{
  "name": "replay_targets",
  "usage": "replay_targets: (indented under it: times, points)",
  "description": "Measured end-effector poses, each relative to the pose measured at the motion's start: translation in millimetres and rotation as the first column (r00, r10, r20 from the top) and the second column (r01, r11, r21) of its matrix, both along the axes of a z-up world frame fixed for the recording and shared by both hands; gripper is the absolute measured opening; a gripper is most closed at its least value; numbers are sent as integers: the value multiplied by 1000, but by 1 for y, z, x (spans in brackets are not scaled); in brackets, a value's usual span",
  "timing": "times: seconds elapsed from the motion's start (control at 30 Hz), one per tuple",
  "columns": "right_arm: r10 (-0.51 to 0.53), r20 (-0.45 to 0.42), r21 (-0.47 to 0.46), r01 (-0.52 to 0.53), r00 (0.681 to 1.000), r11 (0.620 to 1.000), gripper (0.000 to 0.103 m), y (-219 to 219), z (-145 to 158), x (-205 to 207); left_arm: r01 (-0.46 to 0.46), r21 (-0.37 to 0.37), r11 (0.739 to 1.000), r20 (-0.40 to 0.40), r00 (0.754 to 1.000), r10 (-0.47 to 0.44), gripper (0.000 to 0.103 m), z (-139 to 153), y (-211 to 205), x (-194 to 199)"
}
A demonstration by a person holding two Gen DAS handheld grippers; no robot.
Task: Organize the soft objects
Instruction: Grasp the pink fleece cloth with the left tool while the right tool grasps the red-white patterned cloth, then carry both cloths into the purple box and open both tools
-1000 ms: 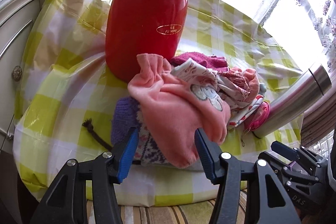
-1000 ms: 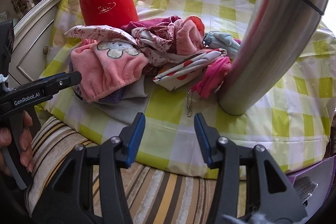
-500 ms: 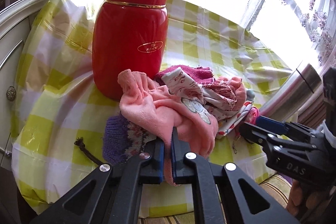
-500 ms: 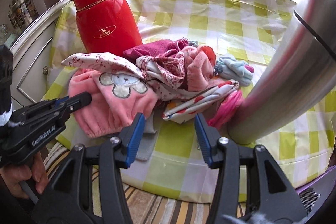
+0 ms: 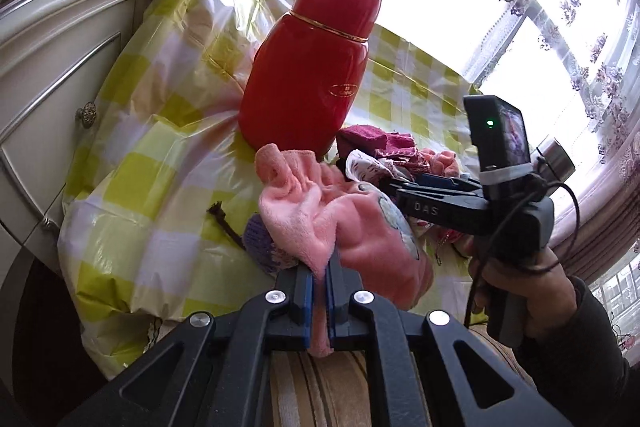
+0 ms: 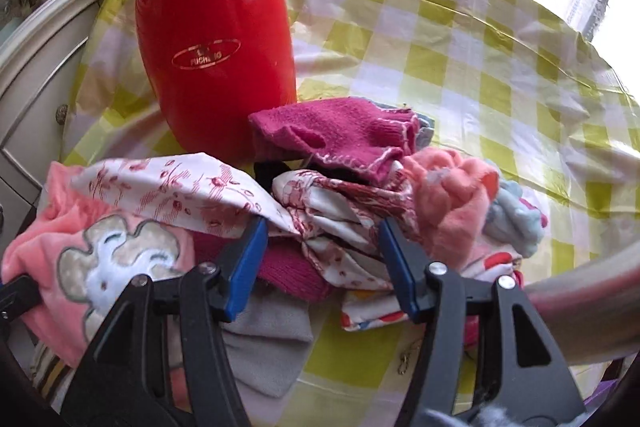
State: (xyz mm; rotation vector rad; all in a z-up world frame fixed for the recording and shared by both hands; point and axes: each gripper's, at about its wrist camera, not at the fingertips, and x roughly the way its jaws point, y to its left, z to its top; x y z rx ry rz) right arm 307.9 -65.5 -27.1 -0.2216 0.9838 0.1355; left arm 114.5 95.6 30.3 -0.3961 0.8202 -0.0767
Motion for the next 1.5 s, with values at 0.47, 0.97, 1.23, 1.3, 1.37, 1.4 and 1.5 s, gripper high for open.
replay_targets:
  times: [0.47,0.97,1.23,1.3,1.37,1.4,1.5]
  points:
    - [20,36,77,-22,999,997,28,-15,6,-19,-44,-55,997,-132,991,37,60,-29,4,3]
    - [-111,122,186,87,986,979,28,-86,65,-124,26,115,993,-111,994,-14,20,-11,-49,21]
    - [-227,90,224,202,970,953,28,-132,62,-159,131,168,977,-2,991,-132,20,34,-104,10]
    - [-258,92,223,233,962,947,28,-146,64,-172,195,167,967,-16,981,-195,20,37,-134,12]
    - [-296,100,219,269,950,938,28,-161,68,-185,271,158,950,-21,962,-271,20,38,-167,15]
    - [-317,105,213,290,943,933,28,-168,71,-192,303,159,940,-25,953,-303,20,38,-183,16]
    - [-380,120,197,353,917,915,28,-197,79,-212,390,162,906,-31,920,-391,20,36,-230,15]
